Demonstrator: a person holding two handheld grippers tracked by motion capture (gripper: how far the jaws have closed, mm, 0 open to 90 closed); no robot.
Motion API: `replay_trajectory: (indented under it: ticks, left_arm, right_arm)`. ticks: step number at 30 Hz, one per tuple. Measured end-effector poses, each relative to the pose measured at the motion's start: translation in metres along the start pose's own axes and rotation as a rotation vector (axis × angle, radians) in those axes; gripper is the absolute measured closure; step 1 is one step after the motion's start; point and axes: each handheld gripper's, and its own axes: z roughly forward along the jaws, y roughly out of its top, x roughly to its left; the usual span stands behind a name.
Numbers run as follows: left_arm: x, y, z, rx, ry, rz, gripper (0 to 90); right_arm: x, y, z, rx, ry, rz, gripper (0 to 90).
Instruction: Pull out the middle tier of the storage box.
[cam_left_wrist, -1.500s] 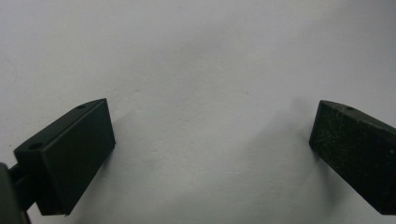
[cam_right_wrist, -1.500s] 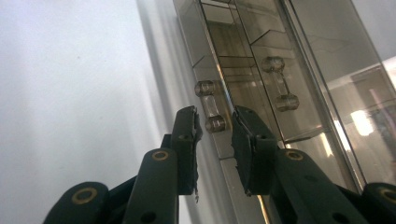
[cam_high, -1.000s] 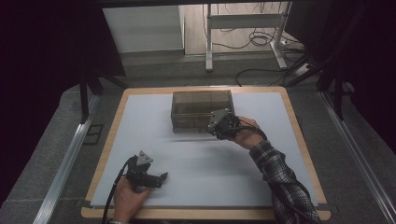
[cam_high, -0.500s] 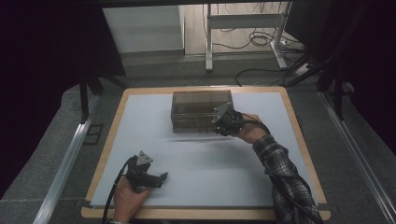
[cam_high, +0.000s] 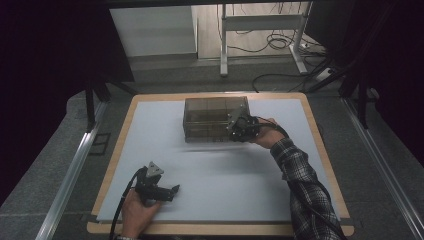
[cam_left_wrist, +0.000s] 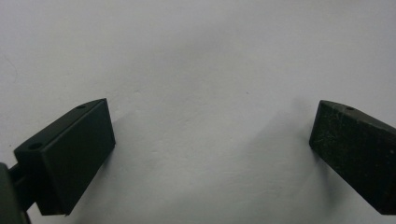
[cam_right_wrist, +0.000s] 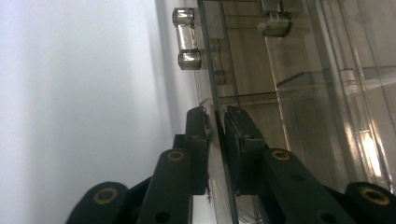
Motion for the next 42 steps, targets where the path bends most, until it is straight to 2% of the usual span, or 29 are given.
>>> replay_trajectory:
  ticks: [4, 9, 18, 35, 42]
  left_arm:
    - [0.0, 0.0, 0.0, 0.0, 0.0, 0.0, 0.0]
    - [0.0, 0.0, 0.0, 0.0, 0.0, 0.0, 0.0]
    - [0.0, 0.0, 0.0, 0.0, -0.001, -0.001, 0.0]
    - [0.0, 0.0, 0.0, -0.001, 0.0, 0.002, 0.0]
    - [0.0, 0.0, 0.0, -0.001, 0.0, -0.001, 0.0]
  right_arm:
    - [-0.003, 0.0, 0.0, 0.001, 0.017, -0.01, 82.7]
    - [-0.004, 0.001, -0.001, 0.009, 0.061, -0.03, 85.3]
    - [0.0, 0.0, -0.002, 0.002, 0.108, -0.064, 86.8]
    - [0.019, -0.002, -0.007, 0.01, 0.135, -0.117, 87.1]
    - [0.022, -0.003, -0.006, -0.006, 0.138, -0.098, 87.2]
